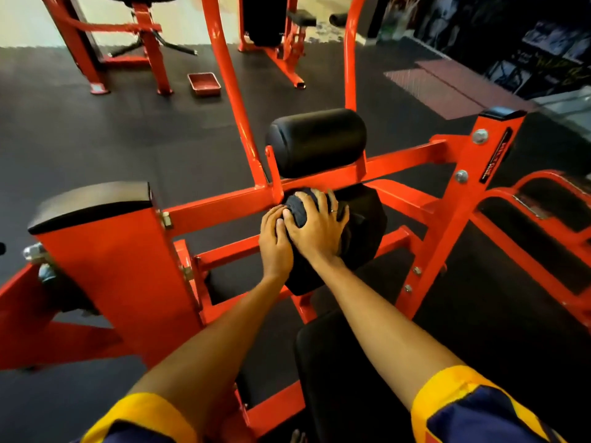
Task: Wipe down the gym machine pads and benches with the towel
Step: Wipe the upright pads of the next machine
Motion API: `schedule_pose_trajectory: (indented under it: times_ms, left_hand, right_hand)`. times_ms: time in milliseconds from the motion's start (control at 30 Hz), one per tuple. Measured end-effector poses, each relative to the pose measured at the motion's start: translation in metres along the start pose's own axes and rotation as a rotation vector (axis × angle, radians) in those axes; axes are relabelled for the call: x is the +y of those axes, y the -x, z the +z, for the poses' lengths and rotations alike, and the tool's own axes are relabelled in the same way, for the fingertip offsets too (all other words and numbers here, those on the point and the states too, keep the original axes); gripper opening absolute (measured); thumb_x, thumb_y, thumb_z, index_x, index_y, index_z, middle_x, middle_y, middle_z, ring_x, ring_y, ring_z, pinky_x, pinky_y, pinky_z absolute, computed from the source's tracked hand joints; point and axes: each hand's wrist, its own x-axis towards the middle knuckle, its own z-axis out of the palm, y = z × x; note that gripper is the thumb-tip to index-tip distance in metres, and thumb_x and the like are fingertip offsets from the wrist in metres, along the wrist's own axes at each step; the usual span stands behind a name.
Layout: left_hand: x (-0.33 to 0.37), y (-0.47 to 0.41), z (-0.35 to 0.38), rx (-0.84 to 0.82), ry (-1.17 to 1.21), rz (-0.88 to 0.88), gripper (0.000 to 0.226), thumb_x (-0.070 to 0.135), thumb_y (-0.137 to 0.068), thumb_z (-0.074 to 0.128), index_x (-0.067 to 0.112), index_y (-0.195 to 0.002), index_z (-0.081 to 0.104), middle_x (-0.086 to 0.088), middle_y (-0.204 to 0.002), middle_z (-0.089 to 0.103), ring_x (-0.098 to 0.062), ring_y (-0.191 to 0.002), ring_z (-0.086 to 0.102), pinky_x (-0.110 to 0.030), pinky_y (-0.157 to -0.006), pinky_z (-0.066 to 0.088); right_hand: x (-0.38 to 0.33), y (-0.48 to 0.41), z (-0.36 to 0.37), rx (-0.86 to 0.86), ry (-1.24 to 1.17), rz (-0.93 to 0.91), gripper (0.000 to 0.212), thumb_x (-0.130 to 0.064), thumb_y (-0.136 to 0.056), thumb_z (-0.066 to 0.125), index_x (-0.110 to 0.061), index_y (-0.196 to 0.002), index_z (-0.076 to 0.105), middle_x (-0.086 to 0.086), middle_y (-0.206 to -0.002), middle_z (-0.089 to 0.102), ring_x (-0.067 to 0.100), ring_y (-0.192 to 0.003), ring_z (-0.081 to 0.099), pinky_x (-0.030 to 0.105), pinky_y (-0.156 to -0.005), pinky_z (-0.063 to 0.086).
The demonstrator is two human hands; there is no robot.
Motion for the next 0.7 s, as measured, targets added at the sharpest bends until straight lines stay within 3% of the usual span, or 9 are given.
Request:
schedule_pose_trajectory:
  times_ms: [133,267,333,400,467,567,633,700]
  left_hand:
    - [-0.02,0.002,-0.004,-0.083,-0.116,0.147,0.036,0.016,-0.107,0.042,0.006,-0.136,0.061,-0.003,-0.145,0.053,-0.011,-0.14,0.044,-0.029,-0.12,0.031]
    - [-0.027,0.003,-0.004,-0.14,-0.163,0.205,0.039,0.013,-0.107,0.041,0.006,-0.142,0.056,-0.003,-0.152,0.048,-0.014,-0.145,0.039,-0.03,-0.122,0.029]
    - [-0.029,0.002,-0.004,-0.154,-0.162,0.212,0.039,0.011,-0.107,0.04,0.006,-0.143,0.055,-0.003,-0.154,0.046,-0.016,-0.147,0.038,-0.036,-0.123,0.029]
    - [-0.03,0.001,-0.004,-0.16,-0.166,0.221,0.04,0.011,-0.107,0.039,0.006,-0.144,0.055,-0.003,-0.156,0.045,-0.017,-0.148,0.037,-0.043,-0.123,0.03]
    - [-0.032,0.0,-0.004,-0.161,-0.173,0.237,0.04,0.01,-0.106,0.039,0.006,-0.143,0.054,-0.005,-0.155,0.045,-0.019,-0.147,0.038,-0.048,-0.122,0.031]
    - [-0.03,0.0,-0.004,-0.151,-0.165,0.235,0.041,0.006,-0.104,0.041,0.007,-0.143,0.053,-0.007,-0.153,0.047,-0.022,-0.145,0.04,-0.05,-0.121,0.032]
    - [-0.028,0.001,-0.004,-0.151,-0.189,0.227,0.04,0.007,-0.104,0.039,0.006,-0.142,0.054,-0.004,-0.153,0.046,-0.02,-0.146,0.039,-0.043,-0.123,0.03]
    - [-0.025,0.002,-0.003,-0.152,-0.226,0.226,0.041,0.008,-0.106,0.038,0.005,-0.143,0.054,-0.005,-0.154,0.045,-0.018,-0.147,0.037,-0.035,-0.124,0.027]
  right_hand:
    - [0.03,-0.029,0.0,-0.022,0.096,-0.1,0.044,-0.06,-0.084,0.055,-0.036,-0.118,0.071,-0.003,-0.133,0.06,0.033,-0.132,0.049,0.065,-0.113,0.029]
    - [0.085,-0.072,-0.015,-0.082,0.23,0.133,0.05,-0.059,-0.083,0.058,-0.026,-0.119,0.071,0.006,-0.14,0.057,0.036,-0.135,0.045,0.059,-0.112,0.03]
    - [0.092,-0.078,-0.017,-0.053,0.194,0.173,0.047,-0.054,-0.083,0.056,-0.019,-0.111,0.071,0.008,-0.126,0.063,0.037,-0.125,0.054,0.056,-0.108,0.035]
    - [0.072,-0.067,-0.012,0.063,0.078,0.14,0.039,-0.047,-0.081,0.057,-0.016,-0.098,0.072,0.009,-0.106,0.067,0.039,-0.104,0.062,0.051,-0.096,0.044]
    - [0.037,-0.046,-0.002,0.12,-0.026,0.052,0.031,-0.043,-0.081,0.062,-0.02,-0.099,0.073,0.006,-0.101,0.069,0.036,-0.096,0.063,0.046,-0.091,0.046]
    - [0.008,-0.02,0.002,0.079,-0.112,-0.144,0.033,-0.041,-0.084,0.064,-0.022,-0.109,0.074,-0.002,-0.114,0.071,0.025,-0.103,0.062,0.043,-0.097,0.045]
    - [0.025,-0.03,-0.002,0.045,-0.072,-0.255,0.035,-0.041,-0.084,0.064,-0.024,-0.113,0.074,-0.002,-0.116,0.07,0.026,-0.105,0.063,0.044,-0.097,0.046]
    - [0.055,-0.048,-0.005,0.064,0.021,-0.223,0.034,-0.043,-0.084,0.063,-0.026,-0.111,0.073,0.001,-0.109,0.07,0.031,-0.102,0.064,0.046,-0.092,0.046]
